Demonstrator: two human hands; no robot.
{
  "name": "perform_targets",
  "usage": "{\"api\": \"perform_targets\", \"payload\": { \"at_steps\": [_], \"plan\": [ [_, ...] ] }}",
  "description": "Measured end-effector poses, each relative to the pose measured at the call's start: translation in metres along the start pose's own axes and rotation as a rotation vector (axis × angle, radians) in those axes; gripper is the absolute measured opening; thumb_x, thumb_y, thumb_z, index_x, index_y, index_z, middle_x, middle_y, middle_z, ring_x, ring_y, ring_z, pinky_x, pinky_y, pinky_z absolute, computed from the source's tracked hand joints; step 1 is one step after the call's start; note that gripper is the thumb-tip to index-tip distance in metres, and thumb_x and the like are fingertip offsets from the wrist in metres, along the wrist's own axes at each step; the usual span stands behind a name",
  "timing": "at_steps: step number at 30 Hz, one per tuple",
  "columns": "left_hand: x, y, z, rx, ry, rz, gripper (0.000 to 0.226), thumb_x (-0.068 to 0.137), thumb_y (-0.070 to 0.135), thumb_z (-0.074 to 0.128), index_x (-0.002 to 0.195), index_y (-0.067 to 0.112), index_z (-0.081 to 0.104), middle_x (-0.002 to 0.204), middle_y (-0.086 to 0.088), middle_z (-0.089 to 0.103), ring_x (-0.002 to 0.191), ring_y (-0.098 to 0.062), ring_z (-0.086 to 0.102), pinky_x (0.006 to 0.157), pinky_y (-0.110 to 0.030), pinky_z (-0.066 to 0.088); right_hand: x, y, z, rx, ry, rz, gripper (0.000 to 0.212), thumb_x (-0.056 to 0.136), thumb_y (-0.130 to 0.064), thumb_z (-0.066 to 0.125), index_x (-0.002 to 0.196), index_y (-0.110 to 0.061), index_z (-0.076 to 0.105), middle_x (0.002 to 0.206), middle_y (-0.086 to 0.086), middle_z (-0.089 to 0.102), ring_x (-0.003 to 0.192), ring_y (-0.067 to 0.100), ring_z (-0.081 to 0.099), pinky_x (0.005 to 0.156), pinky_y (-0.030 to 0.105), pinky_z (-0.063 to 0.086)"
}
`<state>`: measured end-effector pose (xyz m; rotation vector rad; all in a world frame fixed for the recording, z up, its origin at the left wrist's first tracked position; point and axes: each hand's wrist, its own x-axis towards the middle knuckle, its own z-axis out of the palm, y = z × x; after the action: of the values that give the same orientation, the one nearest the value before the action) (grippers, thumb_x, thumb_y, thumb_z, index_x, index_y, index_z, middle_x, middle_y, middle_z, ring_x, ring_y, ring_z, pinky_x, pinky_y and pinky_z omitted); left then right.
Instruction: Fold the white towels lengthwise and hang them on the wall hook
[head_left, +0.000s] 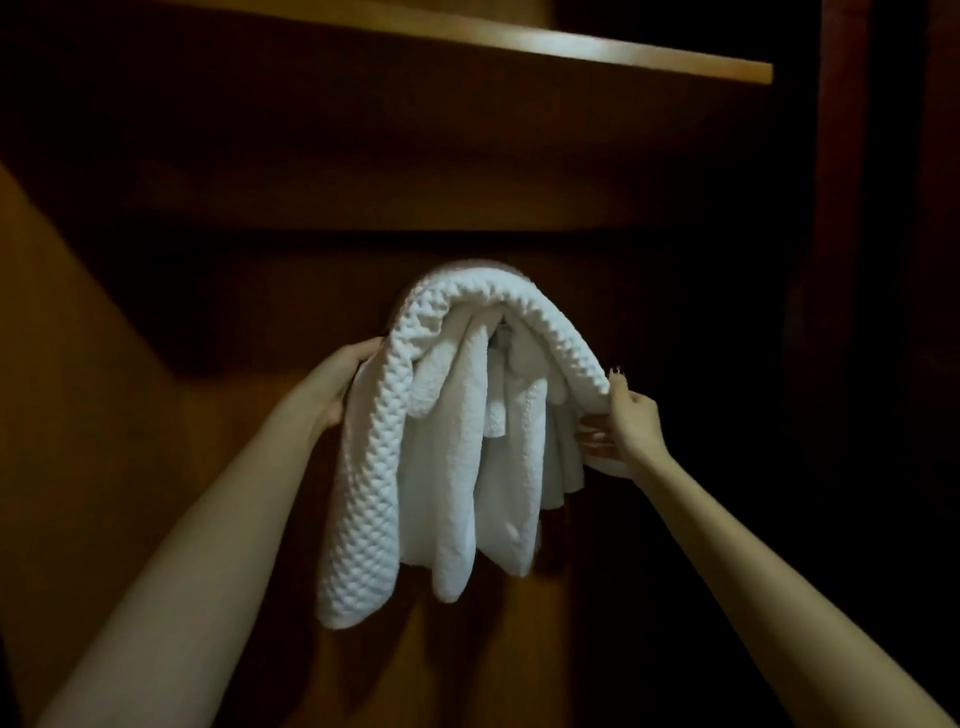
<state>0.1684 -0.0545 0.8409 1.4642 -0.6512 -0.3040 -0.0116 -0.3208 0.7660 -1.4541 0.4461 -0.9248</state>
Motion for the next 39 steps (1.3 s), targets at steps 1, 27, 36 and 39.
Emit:
{"api": "perform_targets", "payload": {
  "at_steps": [1, 27, 36, 39],
  "plan": [
    [-0.004, -0.007, 0.003, 0.084, 0.061, -0.004, 0.039, 0.087, 0.048, 0.060, 0.106, 0.016, 0.072, 0.115, -0.008, 0.068, 0.101, -0.022, 0.066, 0.098, -0.040, 0.048, -0.006, 0.004, -0.001, -0.068, -0.009, -0.040, 0.061, 0.092, -0.065, 0.040, 0.095, -0.009, 0.065, 0.084, 0.022, 0.071, 0.070, 0.034, 0.072, 0.057, 0.043, 0.061],
    [-0.061, 0.036, 0.104, 0.696, 0.480, 0.797, 0.022, 0.096, 0.019, 0.047, 0.115, 0.022, 0.059, 0.096, 0.006, 0.066, 0.080, 0.004, 0.060, 0.064, -0.013, 0.046, 0.028, -0.076, 0.008, -0.513, -0.171, -0.890, 0.027, 0.094, -0.030, 0.051, 0.072, -0.014, 0.051, 0.059, -0.003, 0.050, 0.055, 0.015, 0.049, 0.055, 0.035, 0.038],
    [-0.065, -0.023, 0.102, 0.553, 0.487, 0.696, 0.053, 0.090, 0.027, 0.061, 0.137, 0.035, 0.037, 0.118, 0.033, 0.049, 0.107, 0.013, 0.052, 0.081, -0.007, 0.045, 0.015, -0.011, 0.008, -0.221, -0.419, -0.746, 0.046, 0.094, -0.033, 0.055, 0.137, -0.030, 0.039, 0.112, -0.012, 0.062, 0.090, 0.002, 0.062, 0.068, 0.013, 0.048],
    [-0.071, -0.069, 0.102, 0.545, 0.624, 0.631, 0.064, 0.086, 0.026, 0.064, 0.140, 0.037, 0.032, 0.122, 0.023, 0.053, 0.107, 0.003, 0.055, 0.085, -0.021, 0.048, 0.013, 0.016, 0.004, -0.189, -0.460, -0.723, 0.062, 0.091, -0.018, 0.057, 0.145, -0.034, 0.030, 0.131, -0.017, 0.049, 0.110, 0.001, 0.052, 0.081, 0.010, 0.041]
  ]
}}
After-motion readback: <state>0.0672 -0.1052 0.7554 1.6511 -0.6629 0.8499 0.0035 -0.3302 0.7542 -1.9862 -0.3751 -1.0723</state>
